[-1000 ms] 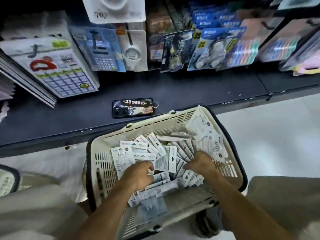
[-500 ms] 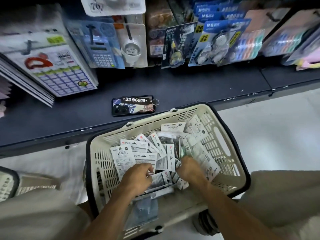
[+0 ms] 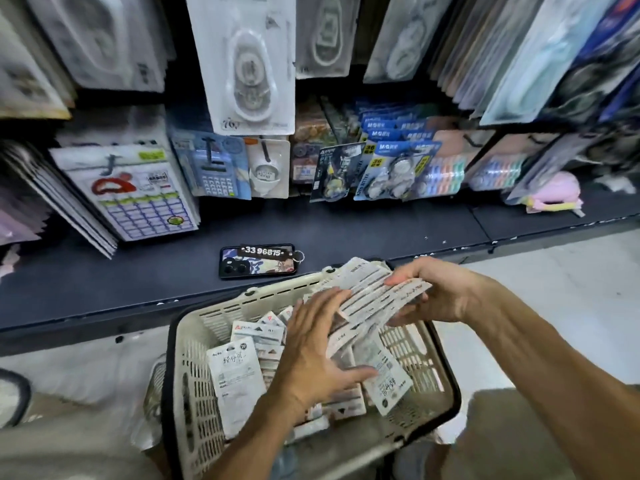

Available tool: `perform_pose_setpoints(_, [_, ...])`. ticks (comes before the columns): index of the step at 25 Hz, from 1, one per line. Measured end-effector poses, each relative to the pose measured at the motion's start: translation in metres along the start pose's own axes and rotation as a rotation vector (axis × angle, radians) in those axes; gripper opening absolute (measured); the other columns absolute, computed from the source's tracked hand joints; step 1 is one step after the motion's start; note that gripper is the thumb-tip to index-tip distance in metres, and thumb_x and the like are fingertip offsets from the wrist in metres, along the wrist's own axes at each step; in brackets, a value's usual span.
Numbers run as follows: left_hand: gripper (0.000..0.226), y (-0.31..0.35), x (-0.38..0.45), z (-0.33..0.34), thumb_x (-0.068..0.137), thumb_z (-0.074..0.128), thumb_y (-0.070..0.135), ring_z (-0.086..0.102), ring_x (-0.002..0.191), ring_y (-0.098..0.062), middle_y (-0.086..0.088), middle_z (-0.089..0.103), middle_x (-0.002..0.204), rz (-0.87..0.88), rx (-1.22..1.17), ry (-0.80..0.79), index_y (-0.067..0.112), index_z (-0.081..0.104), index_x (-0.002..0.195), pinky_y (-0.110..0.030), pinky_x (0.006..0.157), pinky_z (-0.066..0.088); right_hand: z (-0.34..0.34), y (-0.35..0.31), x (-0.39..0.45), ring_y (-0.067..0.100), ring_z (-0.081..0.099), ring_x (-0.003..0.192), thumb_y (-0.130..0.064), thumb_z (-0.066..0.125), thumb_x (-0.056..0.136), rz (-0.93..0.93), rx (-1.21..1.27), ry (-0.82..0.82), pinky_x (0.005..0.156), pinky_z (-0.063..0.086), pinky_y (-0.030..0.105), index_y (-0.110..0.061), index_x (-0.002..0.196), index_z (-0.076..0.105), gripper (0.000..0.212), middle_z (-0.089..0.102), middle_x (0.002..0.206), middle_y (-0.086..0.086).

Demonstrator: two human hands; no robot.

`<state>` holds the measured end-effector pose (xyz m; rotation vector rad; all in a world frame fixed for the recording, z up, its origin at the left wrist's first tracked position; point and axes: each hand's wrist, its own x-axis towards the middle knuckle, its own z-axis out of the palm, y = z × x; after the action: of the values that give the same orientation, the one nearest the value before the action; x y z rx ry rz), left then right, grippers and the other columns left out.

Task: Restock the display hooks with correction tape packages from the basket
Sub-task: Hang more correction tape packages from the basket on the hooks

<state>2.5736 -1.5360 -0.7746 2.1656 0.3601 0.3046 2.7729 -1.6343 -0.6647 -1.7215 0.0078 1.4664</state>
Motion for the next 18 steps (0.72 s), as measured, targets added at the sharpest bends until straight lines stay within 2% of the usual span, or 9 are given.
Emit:
perform_pose_setpoints(2, [0.09,0.026,0.023,-0.025,0.065,0.084,0.058,0.028,0.14,0.014,0.043,0.032,0.143,0.14,-0.107,0.256,0.046,0.039,0.143,-0.042,0.123,0.029,0.002,-0.017,-0.039,0.026,0.054,0.04,-0.008,0.059,0.073,-0.1,0.132,-0.061,0.081,0.06,0.055,-0.003,0.052,0.055,0.023,0.034,0.037,0.008])
perform_pose_setpoints(5, [0.068,0.066,0.056,-0.073,0.066,0.087,0.039,0.06,0.118,0.005,0.03,0.063,0.122,0.282,-0.186,0.419,0.04,0.057,0.127,-0.028,0.105,0.048,0.015,-0.049,-0.09,0.022,0.044,0.037,-0.013,0.049,0.082,-0.227,0.315,-0.164,0.088,0.056,0.063,-0.006,0.055,0.05,0.028,0.026,0.029,0.002])
perform_pose_setpoints(8, [0.051,0.098,0.069,-0.092,0.063,0.088,0.023,0.076,0.098,-0.013,0.008,0.078,0.106,0.211,-0.601,0.416,0.035,0.069,0.109,-0.03,0.082,0.06,0.032,-0.09,-0.13,0.023,0.043,0.038,-0.038,0.047,0.088,-0.337,0.24,-0.218,0.07,0.061,0.048,-0.009,0.055,0.056,0.045,0.03,0.032,0.002])
perform_pose_setpoints(10, [0.042,0.104,0.073,-0.089,0.06,0.087,0.018,0.077,0.084,-0.019,-0.002,0.08,0.095,0.051,-0.928,0.443,0.032,0.074,0.097,-0.031,0.068,0.061,0.036,-0.11,-0.144,0.023,0.044,0.037,-0.055,0.056,0.085,-0.489,0.084,-0.071,0.054,0.055,0.035,-0.01,0.059,0.062,0.052,0.036,0.037,0.004])
perform_pose_setpoints(13, [0.03,0.098,0.08,-0.086,0.062,0.078,0.005,0.074,0.066,-0.019,-0.008,0.078,0.082,-0.261,-1.082,0.493,0.023,0.076,0.087,-0.028,0.057,0.057,0.031,-0.105,-0.122,0.014,0.057,0.051,-0.05,0.07,0.083,-0.936,-0.304,0.511,0.054,0.048,0.025,-0.018,0.067,0.064,0.037,0.06,0.056,-0.001])
perform_pose_setpoints(14, [0.028,0.097,0.08,-0.083,0.067,0.075,-0.001,0.073,0.064,-0.019,-0.009,0.078,0.082,-0.336,-1.047,0.462,0.018,0.075,0.087,-0.027,0.055,0.057,0.03,-0.092,-0.104,0.01,0.061,0.064,-0.044,0.072,0.087,-0.931,-0.426,0.552,0.059,0.046,0.018,-0.019,0.077,0.066,0.027,0.067,0.072,-0.004])
perform_pose_setpoints(15, [0.028,0.095,0.077,-0.078,0.072,0.073,-0.008,0.073,0.064,-0.017,-0.009,0.077,0.083,-0.394,-0.975,0.432,0.015,0.074,0.088,-0.026,0.055,0.056,0.031,-0.074,-0.085,0.008,0.062,0.075,-0.039,0.073,0.09,-0.799,-0.477,0.476,0.06,0.044,0.013,-0.019,0.092,0.067,0.02,0.07,0.09,-0.003])
perform_pose_setpoints(17, [0.033,0.085,0.069,-0.067,0.076,0.068,-0.016,0.07,0.064,-0.012,-0.007,0.076,0.085,-0.459,-0.829,0.409,0.014,0.072,0.09,-0.023,0.057,0.056,0.029,-0.033,-0.045,0.005,0.064,0.085,-0.038,0.075,0.089,-0.486,-0.4,0.278,0.058,0.044,0.009,-0.021,0.118,0.061,0.036,0.068,0.111,-0.002])
perform_pose_setpoints(18, [0.035,0.079,0.064,-0.064,0.076,0.067,-0.017,0.069,0.064,-0.011,-0.006,0.076,0.086,-0.484,-0.782,0.423,0.016,0.072,0.089,-0.022,0.059,0.056,0.03,-0.016,-0.029,0.004,0.066,0.088,-0.041,0.078,0.085,-0.412,-0.302,0.233,0.06,0.047,0.011,-0.024,0.125,0.056,0.049,0.067,0.114,-0.004])
